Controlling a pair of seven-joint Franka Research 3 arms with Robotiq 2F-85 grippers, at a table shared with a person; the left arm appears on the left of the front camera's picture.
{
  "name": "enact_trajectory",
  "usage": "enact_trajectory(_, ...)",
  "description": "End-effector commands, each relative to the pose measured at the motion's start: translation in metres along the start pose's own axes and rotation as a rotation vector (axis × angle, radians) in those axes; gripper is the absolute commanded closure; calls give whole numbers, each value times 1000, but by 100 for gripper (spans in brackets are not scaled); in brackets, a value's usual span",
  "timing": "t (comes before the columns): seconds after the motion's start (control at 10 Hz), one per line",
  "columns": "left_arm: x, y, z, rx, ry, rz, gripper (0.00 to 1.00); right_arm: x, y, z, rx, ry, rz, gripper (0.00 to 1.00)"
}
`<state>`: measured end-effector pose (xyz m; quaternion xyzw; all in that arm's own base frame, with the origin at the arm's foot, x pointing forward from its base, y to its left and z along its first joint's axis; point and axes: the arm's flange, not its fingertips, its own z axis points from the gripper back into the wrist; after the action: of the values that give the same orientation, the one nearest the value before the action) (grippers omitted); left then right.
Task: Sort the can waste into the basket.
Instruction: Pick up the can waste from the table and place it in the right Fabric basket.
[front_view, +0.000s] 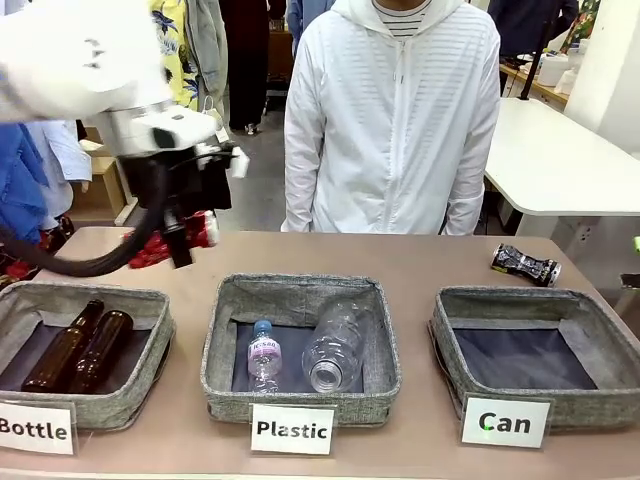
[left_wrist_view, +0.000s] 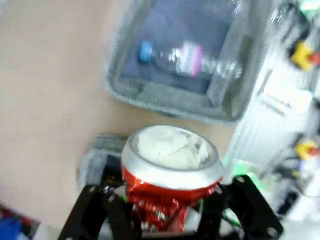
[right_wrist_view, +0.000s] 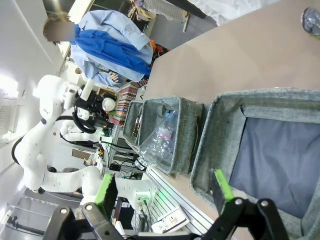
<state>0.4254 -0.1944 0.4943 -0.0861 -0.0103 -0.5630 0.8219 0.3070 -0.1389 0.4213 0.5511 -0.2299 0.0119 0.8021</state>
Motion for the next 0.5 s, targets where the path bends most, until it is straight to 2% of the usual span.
enact_trajectory(0.0,29,2,5,8,7,77,100,4,0,-1,23,-24,25,0)
enact_trajectory(0.2,29,2,5,8,7,77,100,4,0,-1,23,-24,25,0)
enact_trajectory(0.3,4,0,-1,-4,-1,21,100,0,0,0,0,0,0,0)
enact_trajectory(0.4,67,-27,-9,-30,-89,-124,100,-5,22,25,-134,67,50,0)
